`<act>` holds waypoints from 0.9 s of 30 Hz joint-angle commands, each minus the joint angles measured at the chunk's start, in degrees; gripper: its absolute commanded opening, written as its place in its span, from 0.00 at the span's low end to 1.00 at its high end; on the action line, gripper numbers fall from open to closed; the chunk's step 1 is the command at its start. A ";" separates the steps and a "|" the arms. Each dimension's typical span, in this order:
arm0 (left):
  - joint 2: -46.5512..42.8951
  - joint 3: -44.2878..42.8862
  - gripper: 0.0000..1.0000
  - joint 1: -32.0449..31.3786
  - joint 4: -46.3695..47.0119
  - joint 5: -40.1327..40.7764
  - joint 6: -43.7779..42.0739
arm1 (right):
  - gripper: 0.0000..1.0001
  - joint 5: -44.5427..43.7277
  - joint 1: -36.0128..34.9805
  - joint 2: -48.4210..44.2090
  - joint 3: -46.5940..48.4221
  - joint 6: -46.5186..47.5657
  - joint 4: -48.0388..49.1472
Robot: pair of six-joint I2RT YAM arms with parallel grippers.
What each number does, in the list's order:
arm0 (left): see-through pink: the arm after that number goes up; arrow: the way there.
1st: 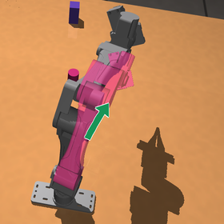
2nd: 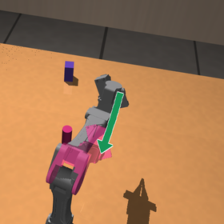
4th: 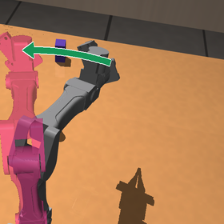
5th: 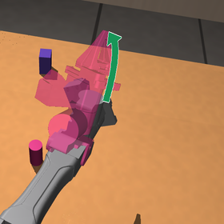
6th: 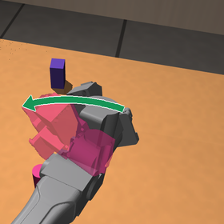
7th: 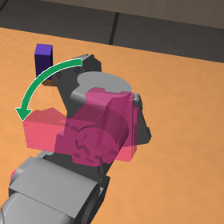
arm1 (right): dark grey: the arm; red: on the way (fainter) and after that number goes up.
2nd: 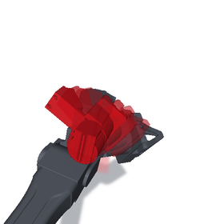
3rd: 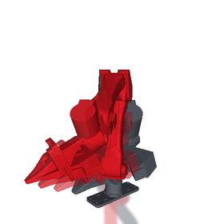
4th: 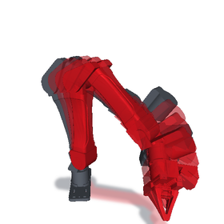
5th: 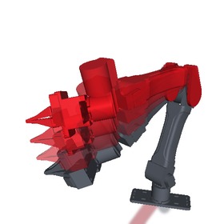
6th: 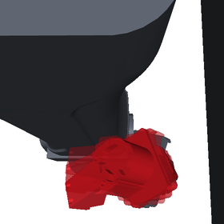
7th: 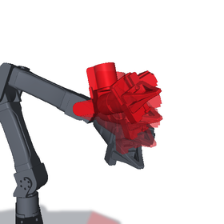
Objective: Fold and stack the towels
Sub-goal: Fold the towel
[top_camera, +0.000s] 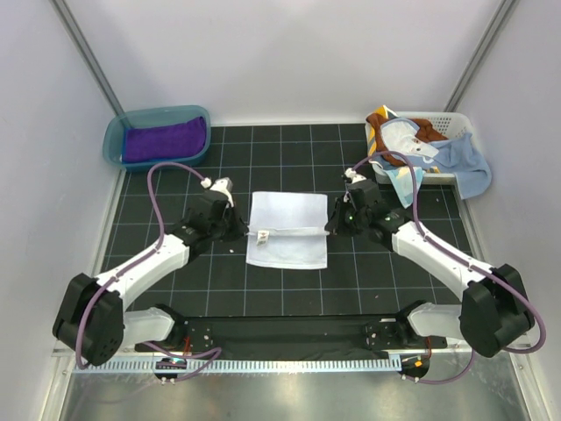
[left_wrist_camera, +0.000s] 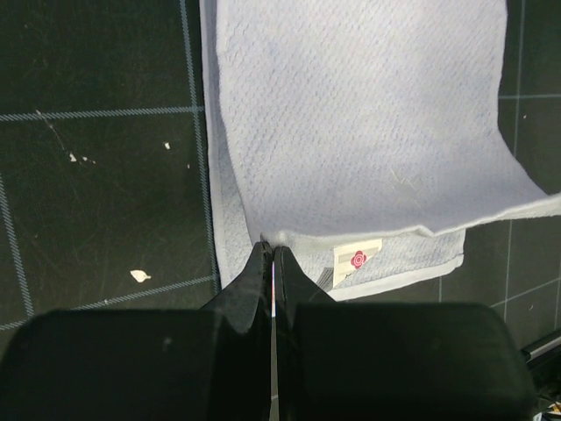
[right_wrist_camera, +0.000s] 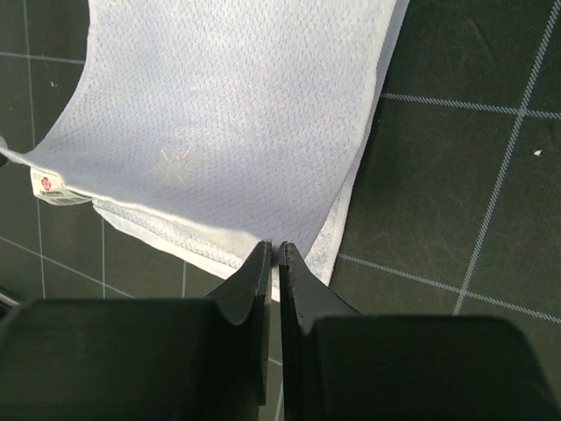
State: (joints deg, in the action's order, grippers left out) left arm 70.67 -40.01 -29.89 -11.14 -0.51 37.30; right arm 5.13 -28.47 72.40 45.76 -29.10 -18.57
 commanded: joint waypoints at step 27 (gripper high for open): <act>0.43 8.10 0.00 -1.75 4.63 -2.74 -0.56 | 0.01 -0.38 -2.91 1.78 -8.40 -2.45 6.35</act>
State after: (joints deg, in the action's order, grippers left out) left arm 71.26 -32.05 -31.55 -9.02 -3.33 37.28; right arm 5.28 -30.94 74.67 37.36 -30.83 -14.55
